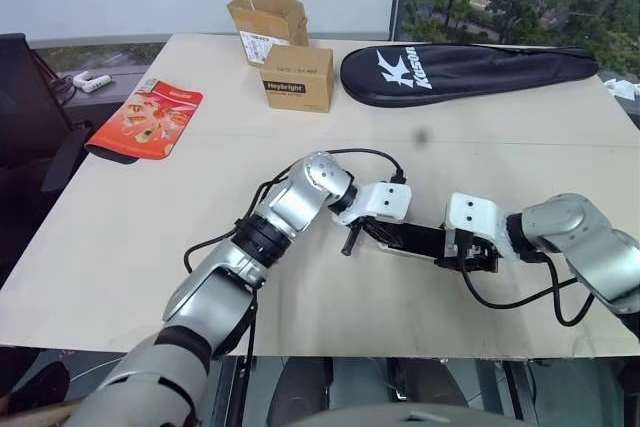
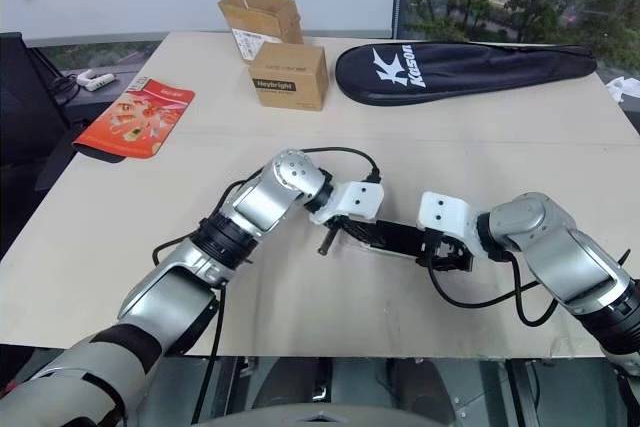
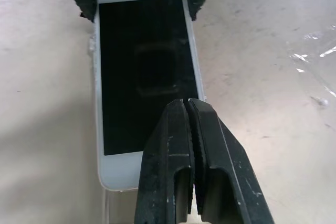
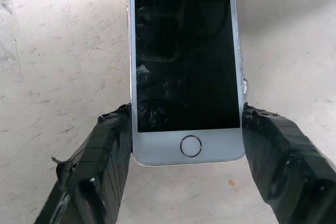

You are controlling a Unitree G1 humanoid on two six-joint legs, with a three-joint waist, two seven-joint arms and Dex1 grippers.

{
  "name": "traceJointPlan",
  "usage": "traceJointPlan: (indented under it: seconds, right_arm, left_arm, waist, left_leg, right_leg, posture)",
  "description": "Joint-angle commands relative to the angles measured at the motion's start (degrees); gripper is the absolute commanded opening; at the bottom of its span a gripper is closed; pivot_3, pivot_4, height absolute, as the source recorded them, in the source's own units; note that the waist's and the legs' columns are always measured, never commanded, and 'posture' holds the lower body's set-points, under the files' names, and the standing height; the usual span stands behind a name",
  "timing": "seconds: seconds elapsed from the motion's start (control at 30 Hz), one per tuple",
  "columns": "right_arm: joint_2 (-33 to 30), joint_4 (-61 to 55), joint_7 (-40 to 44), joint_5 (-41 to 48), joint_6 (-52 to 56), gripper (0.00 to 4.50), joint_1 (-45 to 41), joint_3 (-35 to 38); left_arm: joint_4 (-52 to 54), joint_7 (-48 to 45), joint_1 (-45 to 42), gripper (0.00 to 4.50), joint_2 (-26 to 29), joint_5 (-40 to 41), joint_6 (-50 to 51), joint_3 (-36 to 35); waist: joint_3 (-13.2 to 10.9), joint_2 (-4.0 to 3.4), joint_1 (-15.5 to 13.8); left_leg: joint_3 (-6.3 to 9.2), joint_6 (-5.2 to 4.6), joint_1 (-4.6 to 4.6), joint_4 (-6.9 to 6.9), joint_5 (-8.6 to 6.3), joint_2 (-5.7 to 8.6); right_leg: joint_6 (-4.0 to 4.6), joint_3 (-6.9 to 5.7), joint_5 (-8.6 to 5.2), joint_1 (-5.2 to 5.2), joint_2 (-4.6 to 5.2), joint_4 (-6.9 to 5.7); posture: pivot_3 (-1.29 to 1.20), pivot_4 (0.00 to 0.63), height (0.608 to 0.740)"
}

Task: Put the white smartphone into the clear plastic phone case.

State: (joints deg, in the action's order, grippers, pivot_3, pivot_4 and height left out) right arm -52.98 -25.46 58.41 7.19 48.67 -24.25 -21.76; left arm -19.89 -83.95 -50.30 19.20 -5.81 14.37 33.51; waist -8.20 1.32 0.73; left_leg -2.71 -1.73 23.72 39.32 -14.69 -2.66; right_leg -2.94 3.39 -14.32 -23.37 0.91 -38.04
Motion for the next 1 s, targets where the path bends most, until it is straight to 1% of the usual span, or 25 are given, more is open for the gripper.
traceJointPlan:
  seconds: [0.03, 0.2, 0.4, 0.77, 1.0]
  right_arm:
    - [-0.6, -0.4, -0.9, -0.9, 1.5, 2.92, -0.8, 0.2]
    - [-0.3, -1.1, -1.1, -0.2, 2.4, 2.92, -0.7, 1.1]
    - [0.5, -2.2, -2.1, 0.7, 3.8, 2.92, -0.3, 2.1]
    - [1.8, -1.7, -4.2, 1.4, 4.3, 2.92, -0.5, 3.0]
    - [1.2, -4.2, -5.1, 3.6, 6.1, 2.92, 1.9, 5.4]
  left_arm:
    - [-3.4, -2.0, 1.4, 0.09, 0.9, -4.4, 2.6, 5.6]
    - [-5.3, -3.2, 0.7, 0.09, 0.4, -4.7, 4.3, 6.4]
    - [-8.7, -3.1, 0.2, 0.09, -0.5, -5.6, 3.2, 6.7]
    - [-20.8, 0.8, -2.7, 0.09, -4.1, -7.5, -2.6, 5.8]
    - [-22.8, 0.4, -1.9, 0.09, -4.8, -7.7, -3.7, 5.9]
  waist:
    - [0.0, 0.01, 0.0]
    - [0.1, 0.01, 0.0]
    - [0.3, 0.02, 0.0]
    - [0.9, 0.12, -0.2]
    - [1.2, 0.11, -0.4]
  left_leg:
    - [0.0, 0.0, 0.0, 0.0, 0.0, 0.0]
    - [0.0, 0.0, 0.0, 0.0, 0.0, 0.0]
    - [0.02, 0.0, 0.0, 0.0, 0.0, 0.0]
    - [0.03, -0.01, -0.02, 0.0, 0.0, 0.01]
    - [0.11, -0.01, -0.02, 0.0, 0.0, 0.02]
  right_leg:
    - [0.0, 0.0, 0.0, 0.0, 0.0, 0.0]
    - [0.0, 0.0, -0.01, 0.0, 0.0, 0.0]
    - [0.01, 0.01, -0.01, 0.0, 0.01, 0.0]
    - [0.01, 0.01, -0.02, 0.03, 0.04, 0.04]
    - [0.02, 0.01, -0.02, 0.04, 0.08, 0.05]
  posture:
    - [0.0, 0.15, 0.732]
    - [0.0, 0.15, 0.732]
    - [0.0, 0.15, 0.732]
    - [0.0, 0.15, 0.732]
    - [0.0, 0.15, 0.732]
